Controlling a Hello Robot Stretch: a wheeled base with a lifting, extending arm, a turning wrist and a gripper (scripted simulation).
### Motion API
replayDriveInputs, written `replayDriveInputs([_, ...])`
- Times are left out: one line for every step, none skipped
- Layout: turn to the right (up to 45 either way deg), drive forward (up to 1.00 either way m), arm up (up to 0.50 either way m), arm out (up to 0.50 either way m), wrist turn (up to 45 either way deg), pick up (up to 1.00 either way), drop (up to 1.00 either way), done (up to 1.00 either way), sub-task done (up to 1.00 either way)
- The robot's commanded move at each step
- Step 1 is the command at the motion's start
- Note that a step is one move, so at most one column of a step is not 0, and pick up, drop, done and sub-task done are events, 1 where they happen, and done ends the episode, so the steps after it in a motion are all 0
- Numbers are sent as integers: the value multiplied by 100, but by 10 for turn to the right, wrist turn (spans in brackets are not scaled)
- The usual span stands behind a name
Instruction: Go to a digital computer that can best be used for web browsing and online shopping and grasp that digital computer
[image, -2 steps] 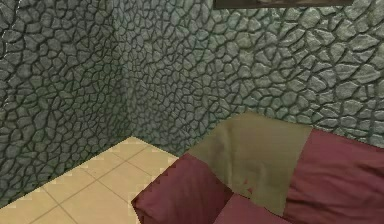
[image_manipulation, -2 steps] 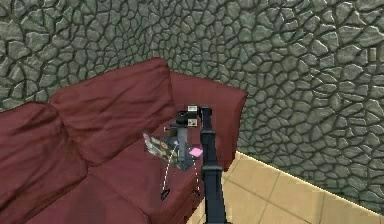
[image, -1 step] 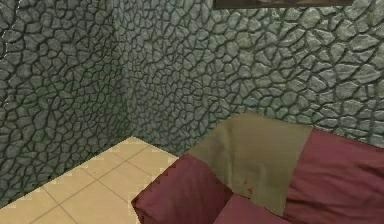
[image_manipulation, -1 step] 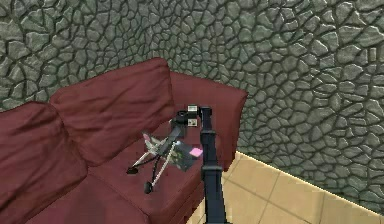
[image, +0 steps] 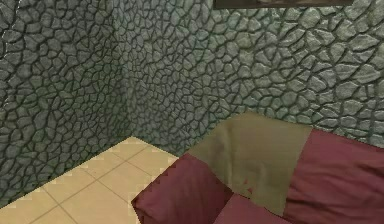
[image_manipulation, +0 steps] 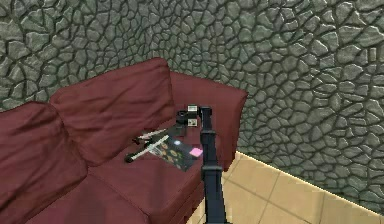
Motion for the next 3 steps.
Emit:
replayDriveInputs([0, 0, 0, 0, 450, 0, 0, 0, 0])
replayDriveInputs([0, 0, 0, 0, 390, 0, 0, 0, 0])
replayDriveInputs([0, 0, -30, 0, 0, 0, 0, 0, 0])
